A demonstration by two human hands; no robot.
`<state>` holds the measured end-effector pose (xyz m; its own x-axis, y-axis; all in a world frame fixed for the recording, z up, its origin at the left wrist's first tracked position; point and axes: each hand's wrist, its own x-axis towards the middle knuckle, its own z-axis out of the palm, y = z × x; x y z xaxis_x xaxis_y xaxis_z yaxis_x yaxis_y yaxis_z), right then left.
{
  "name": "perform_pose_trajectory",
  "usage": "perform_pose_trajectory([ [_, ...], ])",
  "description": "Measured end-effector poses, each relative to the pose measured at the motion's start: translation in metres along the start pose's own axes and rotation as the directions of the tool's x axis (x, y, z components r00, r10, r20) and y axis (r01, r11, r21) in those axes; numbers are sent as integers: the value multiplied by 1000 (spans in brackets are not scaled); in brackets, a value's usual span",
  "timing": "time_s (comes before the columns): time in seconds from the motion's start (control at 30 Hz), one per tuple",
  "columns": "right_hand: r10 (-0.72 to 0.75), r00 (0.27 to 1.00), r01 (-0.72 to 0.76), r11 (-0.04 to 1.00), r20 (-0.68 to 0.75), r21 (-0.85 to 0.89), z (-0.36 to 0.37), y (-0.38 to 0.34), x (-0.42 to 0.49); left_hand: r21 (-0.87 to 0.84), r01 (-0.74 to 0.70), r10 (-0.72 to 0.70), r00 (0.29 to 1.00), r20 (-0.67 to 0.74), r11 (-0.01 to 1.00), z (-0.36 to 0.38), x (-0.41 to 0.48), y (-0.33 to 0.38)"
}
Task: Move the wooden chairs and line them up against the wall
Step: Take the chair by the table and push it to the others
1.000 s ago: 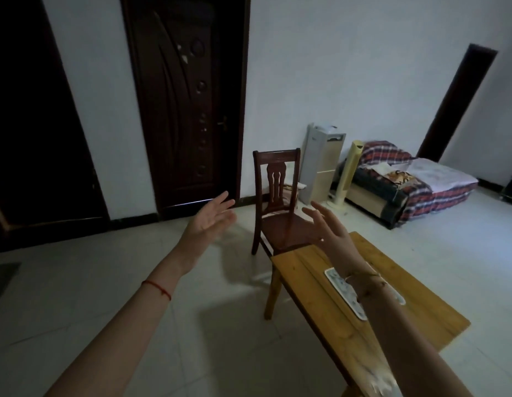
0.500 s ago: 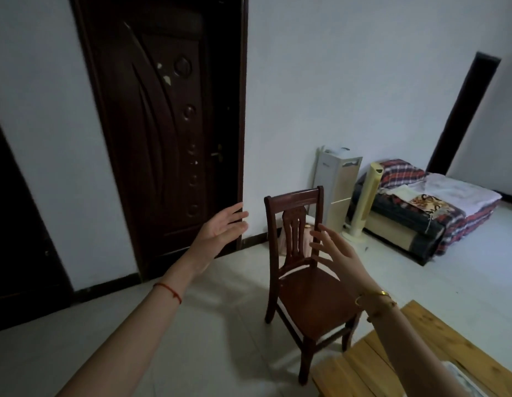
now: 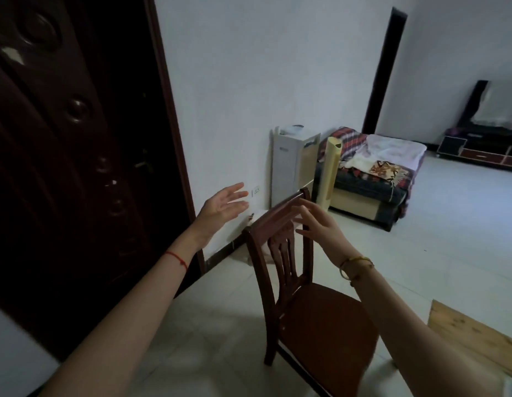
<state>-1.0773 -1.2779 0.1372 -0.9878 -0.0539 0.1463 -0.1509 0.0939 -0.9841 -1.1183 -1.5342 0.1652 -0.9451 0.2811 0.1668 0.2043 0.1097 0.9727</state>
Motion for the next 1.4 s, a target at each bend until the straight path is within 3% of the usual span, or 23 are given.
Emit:
perform_pose_trajectory([
  [0.27,74,976,-91,993,-207,-75,31,28,162,28,-3,-4,971,240,1000,-58,190,-47],
  [0.47,72,902,-132,985,-425,-113,47,57,246,25,-50,30,859,511,998,-76,321,-90],
  [0.63,107,778,-202,976,-620,-84,70,83,290,72,-113,23,671,741,991,-72,409,-118],
  [0.8,191,640,-357,931,-745,-69,82,103,307,58,-234,63,481,874,971,-41,462,-139],
  [1.1,360,445,-630,776,-820,-1,87,151,319,49,-590,-43,25,999,806,30,502,-197],
  [1.3,462,337,-702,704,-820,108,99,178,333,-77,-815,-216,-242,946,574,62,509,-228],
  [1.4,521,274,-738,653,-808,171,108,187,340,-247,-900,-307,-364,880,360,76,514,-240],
])
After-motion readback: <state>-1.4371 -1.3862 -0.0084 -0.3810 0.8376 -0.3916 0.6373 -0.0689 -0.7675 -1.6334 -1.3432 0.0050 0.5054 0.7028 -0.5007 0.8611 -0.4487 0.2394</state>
